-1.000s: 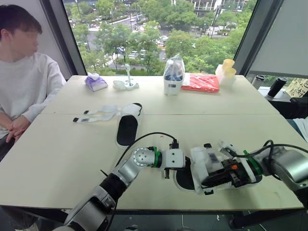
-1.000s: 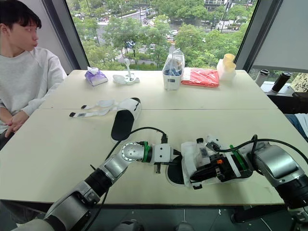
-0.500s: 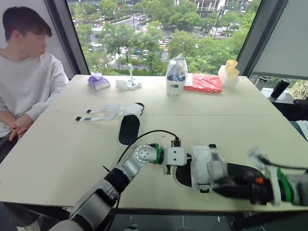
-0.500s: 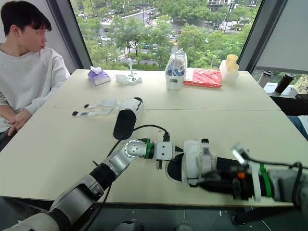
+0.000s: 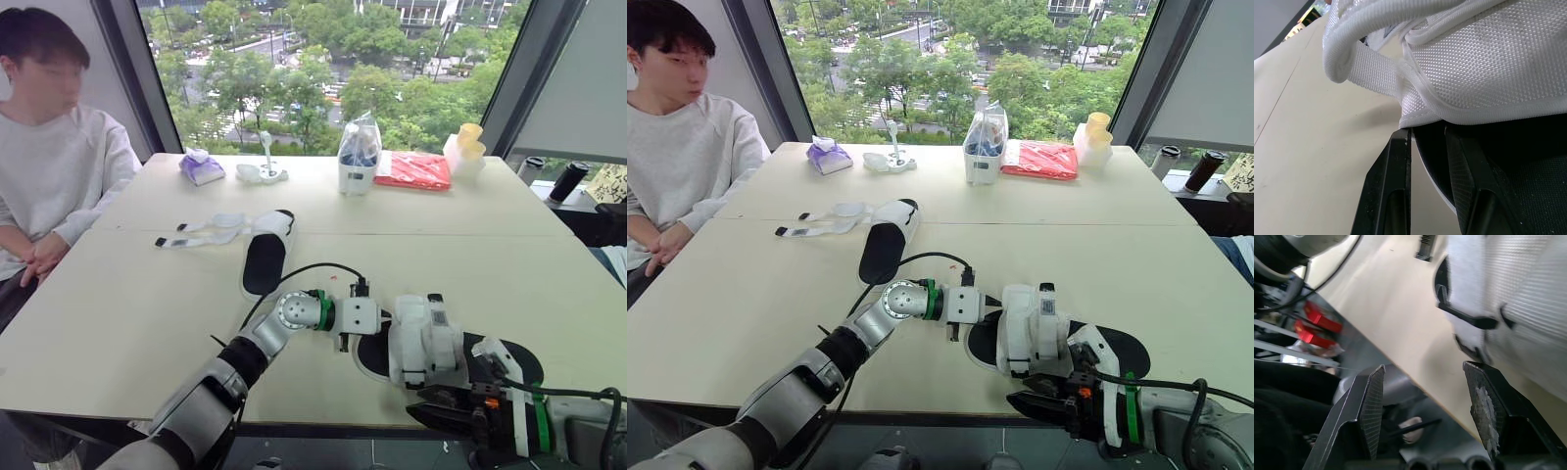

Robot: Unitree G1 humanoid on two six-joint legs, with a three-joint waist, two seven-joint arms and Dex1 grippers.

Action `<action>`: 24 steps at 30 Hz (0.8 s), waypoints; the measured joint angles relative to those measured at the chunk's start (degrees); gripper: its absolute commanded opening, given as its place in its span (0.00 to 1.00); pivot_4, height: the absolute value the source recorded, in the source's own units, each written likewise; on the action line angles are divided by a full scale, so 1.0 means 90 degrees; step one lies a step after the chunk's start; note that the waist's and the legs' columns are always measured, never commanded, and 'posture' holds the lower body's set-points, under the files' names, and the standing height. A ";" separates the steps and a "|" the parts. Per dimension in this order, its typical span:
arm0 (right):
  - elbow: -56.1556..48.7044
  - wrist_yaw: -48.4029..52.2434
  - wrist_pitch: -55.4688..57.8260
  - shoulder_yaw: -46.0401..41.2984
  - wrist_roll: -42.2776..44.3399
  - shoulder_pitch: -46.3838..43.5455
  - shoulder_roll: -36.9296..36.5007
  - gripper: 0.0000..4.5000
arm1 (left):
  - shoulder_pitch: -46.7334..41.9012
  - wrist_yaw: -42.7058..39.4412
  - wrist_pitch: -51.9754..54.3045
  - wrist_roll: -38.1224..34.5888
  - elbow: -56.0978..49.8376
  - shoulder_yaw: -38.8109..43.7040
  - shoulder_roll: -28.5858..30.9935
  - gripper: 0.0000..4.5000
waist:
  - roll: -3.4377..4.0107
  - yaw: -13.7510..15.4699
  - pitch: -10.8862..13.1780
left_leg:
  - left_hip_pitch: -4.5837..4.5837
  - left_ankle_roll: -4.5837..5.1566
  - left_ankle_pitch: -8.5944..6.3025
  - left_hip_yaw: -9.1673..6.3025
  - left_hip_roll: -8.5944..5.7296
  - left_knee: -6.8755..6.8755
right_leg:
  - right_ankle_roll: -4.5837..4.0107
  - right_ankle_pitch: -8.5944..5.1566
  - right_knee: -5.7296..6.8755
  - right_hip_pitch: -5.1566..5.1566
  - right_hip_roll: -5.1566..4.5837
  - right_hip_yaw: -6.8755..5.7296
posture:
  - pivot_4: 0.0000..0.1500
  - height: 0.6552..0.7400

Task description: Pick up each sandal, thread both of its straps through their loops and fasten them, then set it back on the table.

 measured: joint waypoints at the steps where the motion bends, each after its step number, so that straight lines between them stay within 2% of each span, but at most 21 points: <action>1: 0.0082 0.0007 -0.0025 0.0000 -0.0011 0.0004 -0.0030 0.61 | 0.0020 -0.0006 0.0002 0.0000 -0.0009 0.0026 0.0001 0.25 | 0.0001 -0.0001 -0.0001 | 0.0000 0.0000 0.0000 0.0000 0.0000 0.0000 | -0.0002 -0.0002 0.0000 0.0000 0.0000 0.0000 | 1.00 1.00; 11: 0.0420 0.0029 -0.0221 0.0023 0.0044 -0.0206 -0.0176 0.61 | 0.0189 -0.0024 0.0122 0.0004 -0.0210 0.0078 0.0012 0.25 | -0.0001 -0.0006 0.0001 | 0.0001 0.0001 -0.0001 0.0000 0.0002 -0.0003 | 0.0001 -0.0001 0.0000 -0.0002 0.0001 0.0000 | 1.00 1.00; 20: 0.0467 -0.0241 0.0032 0.0167 0.0619 -0.0510 0.0096 0.61 | 0.0241 -0.0025 0.0207 0.0016 -0.0306 0.0102 0.0022 0.25 | -0.0002 -0.0012 0.0001 | 0.0000 0.0002 -0.0001 0.0000 0.0004 -0.0004 | -0.0005 -0.0003 0.0001 -0.0004 0.0004 0.0001 | 1.00 1.00; 22: 0.0468 -0.0345 0.0039 0.0247 0.0633 -0.0531 0.0162 0.50 | 0.0258 -0.0020 0.0240 0.0018 -0.0341 0.0105 0.0026 0.25 | -0.0001 -0.0014 0.0001 | 0.0001 0.0001 -0.0001 0.0000 0.0005 -0.0004 | -0.0005 -0.0004 0.0001 -0.0004 0.0004 0.0001 | 1.00 1.00; 24: 0.0473 -0.0480 0.0034 0.0310 0.0627 -0.0575 0.0262 0.33 | 0.0268 -0.0018 0.0248 0.0019 -0.0355 0.0105 0.0025 0.25 | 0.0000 -0.0012 0.0000 | 0.0000 0.0001 -0.0001 0.0000 0.0005 -0.0005 | -0.0004 -0.0004 0.0001 -0.0005 0.0004 0.0001 | 1.00 1.00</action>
